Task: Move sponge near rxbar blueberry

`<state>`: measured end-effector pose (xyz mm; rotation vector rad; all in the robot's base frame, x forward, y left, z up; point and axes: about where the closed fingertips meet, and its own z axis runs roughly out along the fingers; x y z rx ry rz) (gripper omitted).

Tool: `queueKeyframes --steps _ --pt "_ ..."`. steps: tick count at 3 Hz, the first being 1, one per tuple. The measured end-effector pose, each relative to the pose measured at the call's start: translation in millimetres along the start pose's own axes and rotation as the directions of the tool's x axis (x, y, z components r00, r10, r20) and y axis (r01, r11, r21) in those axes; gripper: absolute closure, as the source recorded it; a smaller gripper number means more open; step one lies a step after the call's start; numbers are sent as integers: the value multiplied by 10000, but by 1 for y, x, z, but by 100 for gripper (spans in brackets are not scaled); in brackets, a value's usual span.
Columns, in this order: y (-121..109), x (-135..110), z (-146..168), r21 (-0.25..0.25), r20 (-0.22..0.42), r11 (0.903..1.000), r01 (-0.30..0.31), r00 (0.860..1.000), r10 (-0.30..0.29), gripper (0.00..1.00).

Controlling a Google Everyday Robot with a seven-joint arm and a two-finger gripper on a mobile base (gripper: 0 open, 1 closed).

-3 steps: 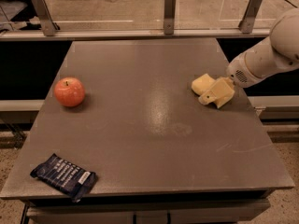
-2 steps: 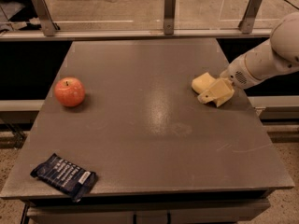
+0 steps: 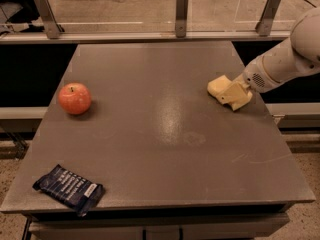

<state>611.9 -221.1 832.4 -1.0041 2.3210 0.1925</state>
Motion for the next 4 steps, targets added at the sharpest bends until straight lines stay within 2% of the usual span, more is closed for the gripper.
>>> queueKeyframes --steps 1,2,3,4 --pt "0 0 0 0 1 10000 1 10000 -1 100" --pt "10 -21 -12 -406 438 9958 815 9959 -797 100" --pt "49 -75 -43 -1189 1432 9476 2965 9495 -2791 100" --pt "52 -76 -44 -1250 1482 9316 3412 9349 -3226 100"
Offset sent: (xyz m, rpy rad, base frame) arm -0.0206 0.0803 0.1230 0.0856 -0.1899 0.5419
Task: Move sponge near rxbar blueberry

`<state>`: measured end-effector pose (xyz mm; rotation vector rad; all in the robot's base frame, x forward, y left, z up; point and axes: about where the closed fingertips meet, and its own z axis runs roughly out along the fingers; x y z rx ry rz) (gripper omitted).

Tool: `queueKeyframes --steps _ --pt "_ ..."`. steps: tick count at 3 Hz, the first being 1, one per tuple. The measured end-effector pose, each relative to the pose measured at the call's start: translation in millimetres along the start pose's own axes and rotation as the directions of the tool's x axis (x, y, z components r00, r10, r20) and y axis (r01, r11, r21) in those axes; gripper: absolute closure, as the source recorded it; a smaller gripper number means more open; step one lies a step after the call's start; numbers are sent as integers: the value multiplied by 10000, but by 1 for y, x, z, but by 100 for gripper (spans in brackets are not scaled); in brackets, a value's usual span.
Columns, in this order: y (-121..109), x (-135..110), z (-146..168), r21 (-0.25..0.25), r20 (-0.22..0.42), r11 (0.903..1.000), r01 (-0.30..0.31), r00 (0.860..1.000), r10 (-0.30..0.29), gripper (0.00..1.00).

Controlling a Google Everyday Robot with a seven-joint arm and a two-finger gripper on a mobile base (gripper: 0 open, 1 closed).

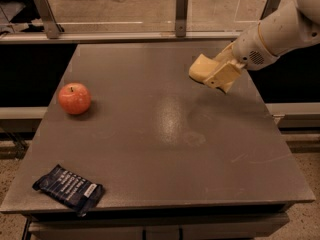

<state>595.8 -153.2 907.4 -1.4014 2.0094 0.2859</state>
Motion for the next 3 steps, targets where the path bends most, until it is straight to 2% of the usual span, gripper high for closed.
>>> queueKeyframes --steps 1,2,3 --pt "0 0 0 0 0 10000 0 10000 0 100" --pt "30 -11 2 -706 218 9927 975 9951 -962 100" --pt "128 -39 -3 -2517 968 9152 3148 9491 -2998 100"
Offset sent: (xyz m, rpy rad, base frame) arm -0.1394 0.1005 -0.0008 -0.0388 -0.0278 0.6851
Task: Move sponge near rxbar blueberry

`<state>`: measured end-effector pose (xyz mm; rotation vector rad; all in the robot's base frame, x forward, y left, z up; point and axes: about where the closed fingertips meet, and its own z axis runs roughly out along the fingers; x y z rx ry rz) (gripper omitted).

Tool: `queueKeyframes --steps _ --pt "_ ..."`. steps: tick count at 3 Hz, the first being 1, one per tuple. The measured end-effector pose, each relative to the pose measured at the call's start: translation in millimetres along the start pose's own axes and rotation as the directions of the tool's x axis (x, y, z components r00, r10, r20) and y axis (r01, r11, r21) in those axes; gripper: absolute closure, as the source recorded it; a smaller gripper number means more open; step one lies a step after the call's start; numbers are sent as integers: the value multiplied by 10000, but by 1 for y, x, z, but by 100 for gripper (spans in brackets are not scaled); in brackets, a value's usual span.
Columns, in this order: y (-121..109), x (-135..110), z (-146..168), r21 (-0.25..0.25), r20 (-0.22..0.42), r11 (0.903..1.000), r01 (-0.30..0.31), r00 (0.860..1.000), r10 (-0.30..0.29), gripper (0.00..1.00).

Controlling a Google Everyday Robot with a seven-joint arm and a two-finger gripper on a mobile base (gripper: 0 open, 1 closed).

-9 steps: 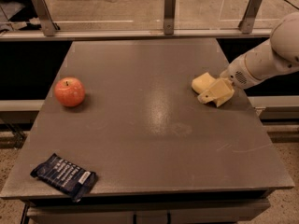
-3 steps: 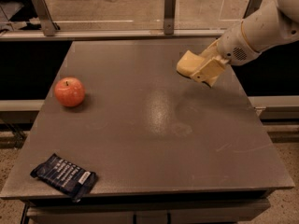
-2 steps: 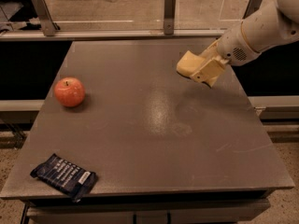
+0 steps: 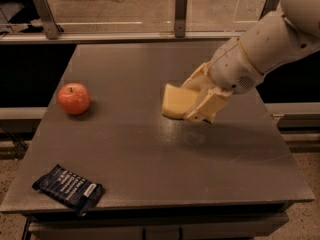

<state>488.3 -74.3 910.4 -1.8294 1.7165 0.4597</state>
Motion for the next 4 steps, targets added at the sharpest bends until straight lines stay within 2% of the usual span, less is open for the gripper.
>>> queueKeyframes --steps 1,2,3,4 --pt "81 -51 21 -1862 620 9481 2579 9661 -2506 100" --pt "86 -58 25 -1955 844 9157 3512 9362 -3411 100" --pt "86 -58 25 -1954 841 9157 3510 9363 -3410 100" --pt "89 -73 47 -2691 841 8842 3818 9239 -3734 100"
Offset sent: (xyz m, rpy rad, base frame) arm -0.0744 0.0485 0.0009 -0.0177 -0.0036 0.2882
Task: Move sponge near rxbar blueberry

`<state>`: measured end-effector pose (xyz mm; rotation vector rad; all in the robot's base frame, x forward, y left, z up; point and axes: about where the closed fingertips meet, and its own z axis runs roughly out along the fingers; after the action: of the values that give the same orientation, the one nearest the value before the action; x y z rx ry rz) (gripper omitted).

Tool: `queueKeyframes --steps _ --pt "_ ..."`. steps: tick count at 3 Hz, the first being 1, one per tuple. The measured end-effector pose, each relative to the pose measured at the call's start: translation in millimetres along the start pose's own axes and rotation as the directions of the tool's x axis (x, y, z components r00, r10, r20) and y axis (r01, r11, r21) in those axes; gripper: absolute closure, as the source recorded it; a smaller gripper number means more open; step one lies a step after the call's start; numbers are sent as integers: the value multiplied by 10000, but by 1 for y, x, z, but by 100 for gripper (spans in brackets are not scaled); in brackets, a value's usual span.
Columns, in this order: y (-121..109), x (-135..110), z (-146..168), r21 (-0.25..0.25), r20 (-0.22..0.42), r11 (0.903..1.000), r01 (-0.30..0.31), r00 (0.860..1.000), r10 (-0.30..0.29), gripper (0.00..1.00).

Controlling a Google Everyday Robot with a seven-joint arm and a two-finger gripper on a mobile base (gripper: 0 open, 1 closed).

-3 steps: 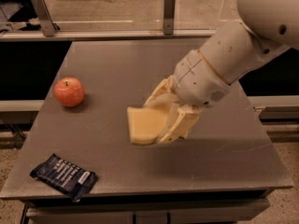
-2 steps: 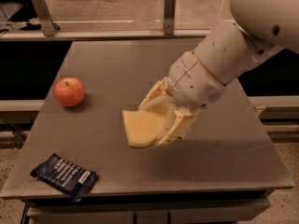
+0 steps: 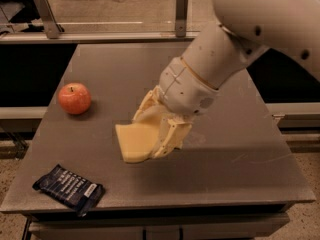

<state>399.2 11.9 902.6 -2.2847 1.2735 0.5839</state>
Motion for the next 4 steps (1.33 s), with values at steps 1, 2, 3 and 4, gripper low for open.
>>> queueKeyframes --steps 1,2,3,4 --pt "-21 -25 46 -1220 310 9909 572 9981 -537 100" --pt "-34 -44 80 -2101 716 9718 1072 9930 -941 100" --pt "-39 -53 102 -2539 1103 9578 1345 9879 -1094 83" --pt "-39 -54 103 -2524 1103 9580 1362 9876 -1114 59"
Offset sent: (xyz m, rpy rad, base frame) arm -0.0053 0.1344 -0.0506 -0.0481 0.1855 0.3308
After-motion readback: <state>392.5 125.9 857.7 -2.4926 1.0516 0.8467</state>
